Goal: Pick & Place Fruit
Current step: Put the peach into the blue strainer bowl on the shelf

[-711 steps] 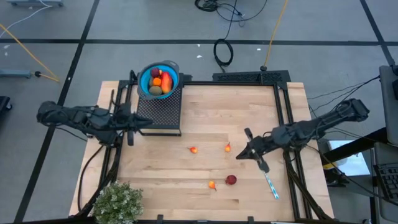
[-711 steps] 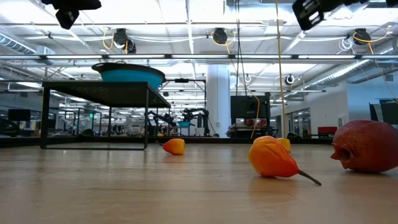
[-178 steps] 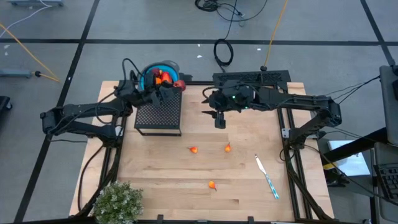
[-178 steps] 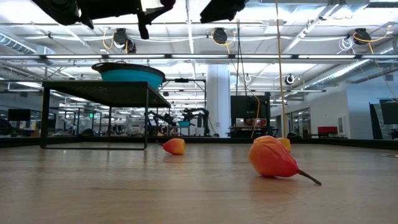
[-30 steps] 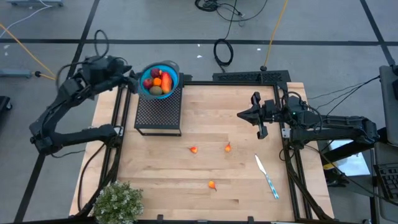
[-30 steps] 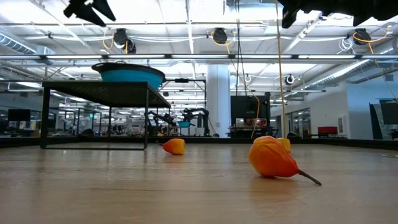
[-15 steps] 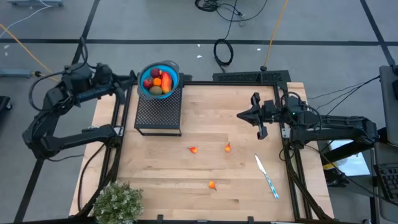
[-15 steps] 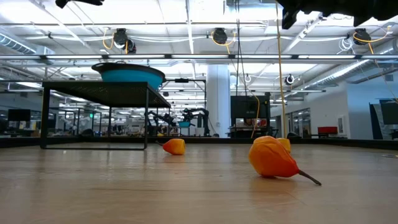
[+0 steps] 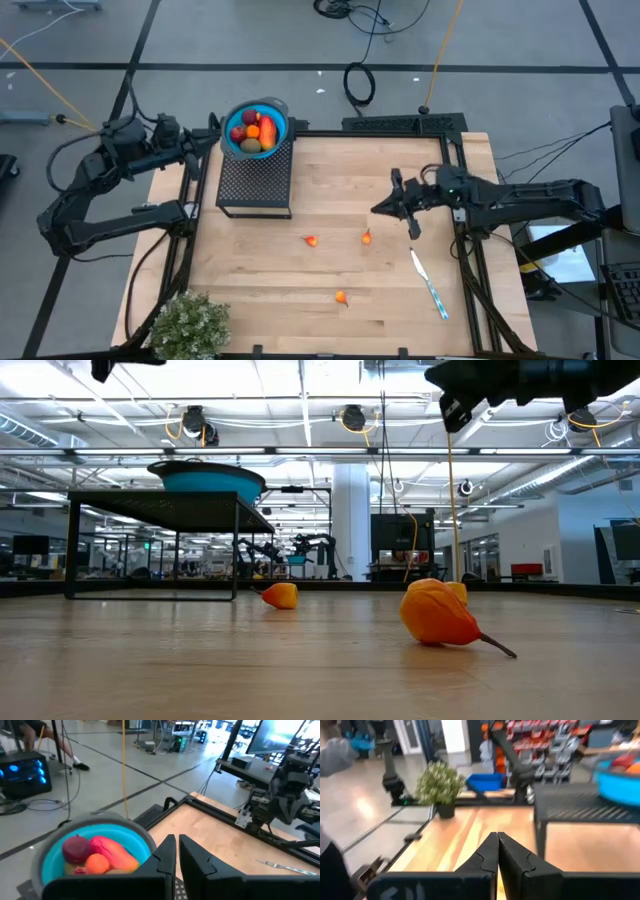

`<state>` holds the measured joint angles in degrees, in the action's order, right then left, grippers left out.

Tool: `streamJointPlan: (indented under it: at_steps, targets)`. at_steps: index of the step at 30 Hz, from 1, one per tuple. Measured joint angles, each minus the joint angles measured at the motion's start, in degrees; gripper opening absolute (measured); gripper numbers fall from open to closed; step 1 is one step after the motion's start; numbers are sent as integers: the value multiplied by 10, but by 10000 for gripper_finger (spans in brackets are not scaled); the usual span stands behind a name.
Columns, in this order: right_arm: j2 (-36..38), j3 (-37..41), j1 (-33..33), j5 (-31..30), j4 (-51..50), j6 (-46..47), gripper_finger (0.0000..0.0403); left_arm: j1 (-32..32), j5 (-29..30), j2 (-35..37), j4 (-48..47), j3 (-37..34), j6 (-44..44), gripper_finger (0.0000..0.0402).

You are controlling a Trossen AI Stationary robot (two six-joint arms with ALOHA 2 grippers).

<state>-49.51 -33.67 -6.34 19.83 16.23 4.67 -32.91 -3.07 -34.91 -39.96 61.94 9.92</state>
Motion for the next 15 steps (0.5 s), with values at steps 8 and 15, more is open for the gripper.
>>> streamJointPlan:
  at_steps: [8, 15]
  targets:
    - [-75, 0, 35, 10, -46, -3, 0, 17, 0, 50, 66, -85, 8, 3]
    - [-126, -20, 45, 45, -149, -58, 0, 25, 0, 87, 103, -133, 12, 20]
